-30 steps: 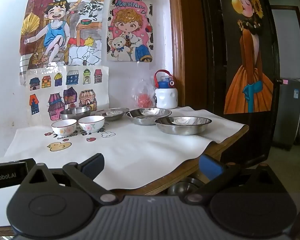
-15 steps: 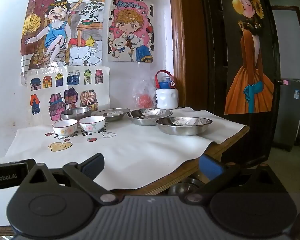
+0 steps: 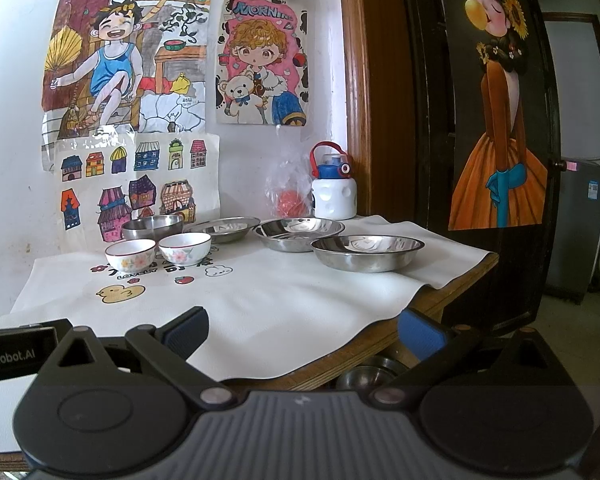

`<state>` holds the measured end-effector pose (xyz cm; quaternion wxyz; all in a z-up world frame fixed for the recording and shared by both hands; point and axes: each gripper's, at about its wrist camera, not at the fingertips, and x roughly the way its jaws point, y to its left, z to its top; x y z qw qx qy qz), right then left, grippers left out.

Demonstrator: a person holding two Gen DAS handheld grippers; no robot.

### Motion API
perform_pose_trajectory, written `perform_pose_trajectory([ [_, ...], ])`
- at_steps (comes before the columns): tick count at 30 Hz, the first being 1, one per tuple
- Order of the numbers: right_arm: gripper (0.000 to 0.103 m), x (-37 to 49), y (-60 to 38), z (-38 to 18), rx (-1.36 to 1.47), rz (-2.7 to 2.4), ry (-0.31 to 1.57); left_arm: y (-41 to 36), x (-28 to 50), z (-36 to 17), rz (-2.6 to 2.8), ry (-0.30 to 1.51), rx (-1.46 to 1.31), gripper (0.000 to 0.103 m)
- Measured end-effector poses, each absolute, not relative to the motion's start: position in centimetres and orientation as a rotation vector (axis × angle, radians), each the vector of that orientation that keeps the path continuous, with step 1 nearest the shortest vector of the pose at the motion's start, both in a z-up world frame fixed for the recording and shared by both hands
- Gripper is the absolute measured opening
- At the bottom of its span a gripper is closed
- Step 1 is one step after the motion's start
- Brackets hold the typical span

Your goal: Organize plates and bowls

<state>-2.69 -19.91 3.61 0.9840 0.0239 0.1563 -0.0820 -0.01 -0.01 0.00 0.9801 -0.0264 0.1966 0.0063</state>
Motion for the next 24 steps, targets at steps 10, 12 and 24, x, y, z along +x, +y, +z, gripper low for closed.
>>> perform_pose_trajectory([
  [10,0.103,-2.74,-19.90,3.63,0.048,-0.165,0.313,0.00,0.00,-0.01,0.012,0.397,-0.054,0.102],
  [12,0.103,-2.76,-19.90,3.64,0.047,-0.165,0.312,0.01,-0.02,0.01,0.011,0.397,-0.054,0.102],
  [24,0.103,-2.77,-19.85,3.66,0.047,-0.164,0.311,-0.54,-0.19,0.15,0.011,0.395,-0.054,0.102],
])
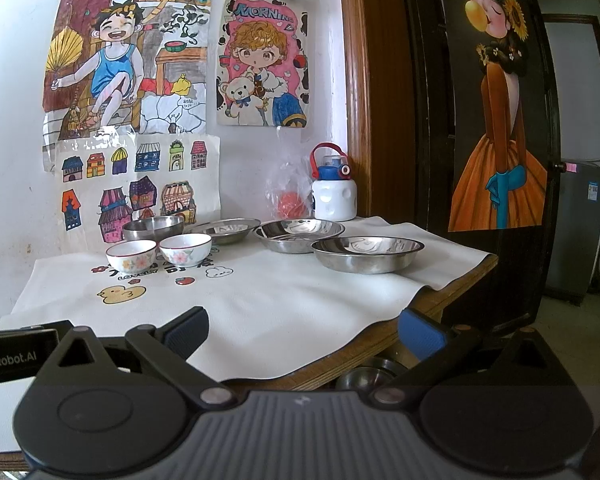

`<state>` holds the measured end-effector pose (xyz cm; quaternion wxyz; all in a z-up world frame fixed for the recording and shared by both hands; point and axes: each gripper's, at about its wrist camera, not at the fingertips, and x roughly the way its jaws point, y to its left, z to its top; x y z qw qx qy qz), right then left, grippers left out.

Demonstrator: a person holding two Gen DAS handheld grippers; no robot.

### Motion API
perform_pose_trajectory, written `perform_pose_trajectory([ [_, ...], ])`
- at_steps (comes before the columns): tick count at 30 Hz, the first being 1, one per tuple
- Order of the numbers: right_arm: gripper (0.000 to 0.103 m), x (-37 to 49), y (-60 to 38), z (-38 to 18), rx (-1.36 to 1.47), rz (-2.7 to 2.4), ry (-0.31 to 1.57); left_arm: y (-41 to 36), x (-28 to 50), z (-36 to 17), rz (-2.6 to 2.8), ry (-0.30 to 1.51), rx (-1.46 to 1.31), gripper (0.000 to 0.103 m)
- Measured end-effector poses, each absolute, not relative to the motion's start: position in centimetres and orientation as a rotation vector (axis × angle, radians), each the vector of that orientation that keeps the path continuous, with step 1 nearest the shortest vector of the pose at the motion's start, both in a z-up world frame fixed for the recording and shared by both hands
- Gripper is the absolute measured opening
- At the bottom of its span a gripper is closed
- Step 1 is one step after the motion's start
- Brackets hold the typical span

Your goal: Organize plates and bowls

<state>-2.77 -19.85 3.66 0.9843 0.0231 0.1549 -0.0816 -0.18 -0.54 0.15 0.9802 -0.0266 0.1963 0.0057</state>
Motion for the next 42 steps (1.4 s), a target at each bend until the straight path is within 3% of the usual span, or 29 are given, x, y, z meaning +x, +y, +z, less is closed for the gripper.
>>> perform_pose_trajectory([
  [42,0.103,-1.86,-19.91,3.45,0.050,-0.163,0.324,-1.33,0.05,-0.54,-0.009,0.389,-0.045,0.102],
])
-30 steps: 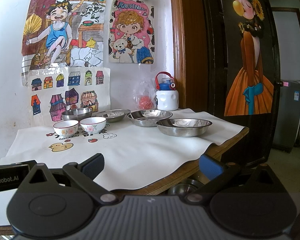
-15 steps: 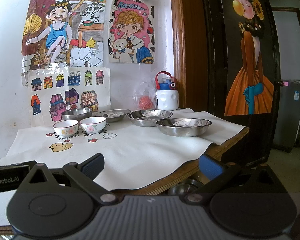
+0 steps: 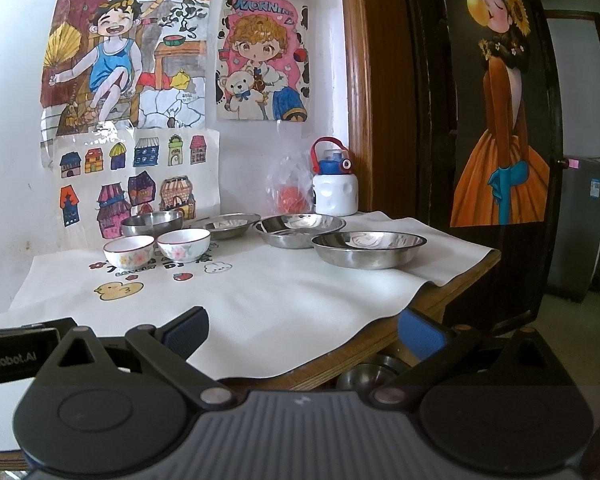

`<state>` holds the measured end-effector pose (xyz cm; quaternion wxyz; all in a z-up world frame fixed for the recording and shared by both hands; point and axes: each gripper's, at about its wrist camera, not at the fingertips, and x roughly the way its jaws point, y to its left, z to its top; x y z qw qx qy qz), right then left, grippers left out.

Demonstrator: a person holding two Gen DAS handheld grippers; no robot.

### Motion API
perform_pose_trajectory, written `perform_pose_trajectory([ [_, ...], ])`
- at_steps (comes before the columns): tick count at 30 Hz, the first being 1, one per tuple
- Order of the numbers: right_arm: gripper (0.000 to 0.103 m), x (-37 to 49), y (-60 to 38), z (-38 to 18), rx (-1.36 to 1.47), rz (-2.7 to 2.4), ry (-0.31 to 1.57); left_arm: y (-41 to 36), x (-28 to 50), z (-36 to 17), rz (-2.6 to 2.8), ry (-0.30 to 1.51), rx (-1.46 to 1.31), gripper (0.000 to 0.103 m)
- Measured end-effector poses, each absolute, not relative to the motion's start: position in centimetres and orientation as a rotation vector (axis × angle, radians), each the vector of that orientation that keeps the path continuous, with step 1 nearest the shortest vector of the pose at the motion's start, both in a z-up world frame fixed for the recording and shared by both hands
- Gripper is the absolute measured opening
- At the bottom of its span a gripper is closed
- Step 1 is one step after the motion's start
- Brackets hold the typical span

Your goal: Organize plates and bowls

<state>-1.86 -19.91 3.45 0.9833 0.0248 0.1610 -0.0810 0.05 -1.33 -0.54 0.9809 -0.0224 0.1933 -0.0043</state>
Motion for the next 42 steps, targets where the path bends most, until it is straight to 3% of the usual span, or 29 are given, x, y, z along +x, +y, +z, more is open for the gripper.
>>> perform_pose_trajectory([
  [19,0.103,3.7,-26.8,2.9,-0.016,-0.220,0.308,-6.0,7.6,1.6,-0.172,0.410,-0.026,0.102],
  [42,0.103,14.4,-37.6,2.5,0.014,-0.234,0.318,-18.2,22.7,1.8,-0.413,0.565,-0.107,0.102],
])
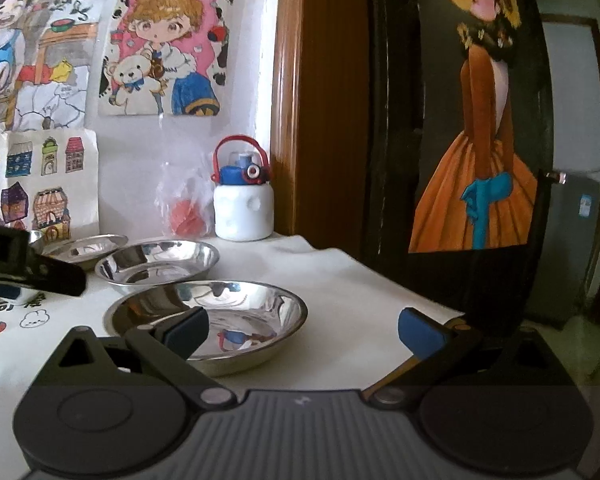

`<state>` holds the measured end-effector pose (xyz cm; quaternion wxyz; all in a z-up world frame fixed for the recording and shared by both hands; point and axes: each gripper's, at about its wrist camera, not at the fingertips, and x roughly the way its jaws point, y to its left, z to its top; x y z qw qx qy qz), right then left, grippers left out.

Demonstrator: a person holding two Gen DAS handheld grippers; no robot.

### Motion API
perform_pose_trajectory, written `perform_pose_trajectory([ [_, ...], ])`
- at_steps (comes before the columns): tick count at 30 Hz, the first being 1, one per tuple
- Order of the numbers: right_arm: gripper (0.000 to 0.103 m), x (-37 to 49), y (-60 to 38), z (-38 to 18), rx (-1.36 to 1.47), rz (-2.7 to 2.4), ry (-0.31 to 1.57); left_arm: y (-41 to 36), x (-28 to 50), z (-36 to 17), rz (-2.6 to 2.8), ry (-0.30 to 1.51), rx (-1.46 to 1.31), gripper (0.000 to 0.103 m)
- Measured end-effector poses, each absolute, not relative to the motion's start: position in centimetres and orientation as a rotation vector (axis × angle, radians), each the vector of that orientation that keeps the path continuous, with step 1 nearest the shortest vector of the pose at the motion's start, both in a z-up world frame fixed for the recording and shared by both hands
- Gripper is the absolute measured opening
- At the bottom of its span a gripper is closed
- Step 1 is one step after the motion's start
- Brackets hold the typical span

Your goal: Organize plates and bowls

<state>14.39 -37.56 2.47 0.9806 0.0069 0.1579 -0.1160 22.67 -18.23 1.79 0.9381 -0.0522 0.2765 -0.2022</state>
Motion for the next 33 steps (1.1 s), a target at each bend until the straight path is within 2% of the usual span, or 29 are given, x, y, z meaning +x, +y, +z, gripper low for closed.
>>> perform_pose_trajectory([
  [7,0.100,16.6,-39.2,1.6,0.111,-0.170,0.340,-19.1,25.9,0.2,-0.414,0.651,-0.159,0.096],
  [13,0.091,17.8,-39.7,0.9,0.149,-0.138,0.370,-19.1,27.8,-0.9,-0.432,0.720,-0.217,0.080],
  [16,0.080,18.1,-39.8,0.5,0.173,-0.126,0.385,-19.2,28.5,-1.4,-0.441,0.752,-0.244,0.067],
  [18,0.075,18.1,-39.8,0.4,0.184,-0.120,0.385,-19.3,28.7,-1.5,-0.458,0.762,-0.253,0.053],
  [19,0.073,18.1,-39.8,0.5,0.190,-0.119,0.384,-19.4,28.7,-1.5,-0.473,0.764,-0.256,0.050],
  [21,0.067,18.0,-39.7,0.6,0.194,-0.117,0.385,-19.6,28.7,-1.5,-0.500,0.766,-0.260,0.038],
  [23,0.058,17.9,-39.4,0.7,0.184,-0.116,0.385,-19.9,28.5,-1.4,-0.523,0.761,-0.252,0.032],
  [25,0.055,17.8,-38.9,1.0,0.167,-0.115,0.387,-20.3,28.2,-1.2,-0.547,0.753,-0.238,0.024],
  [33,0.051,16.7,-38.0,1.5,0.116,-0.154,0.382,-20.3,27.1,-0.9,-0.554,0.733,-0.212,0.024],
])
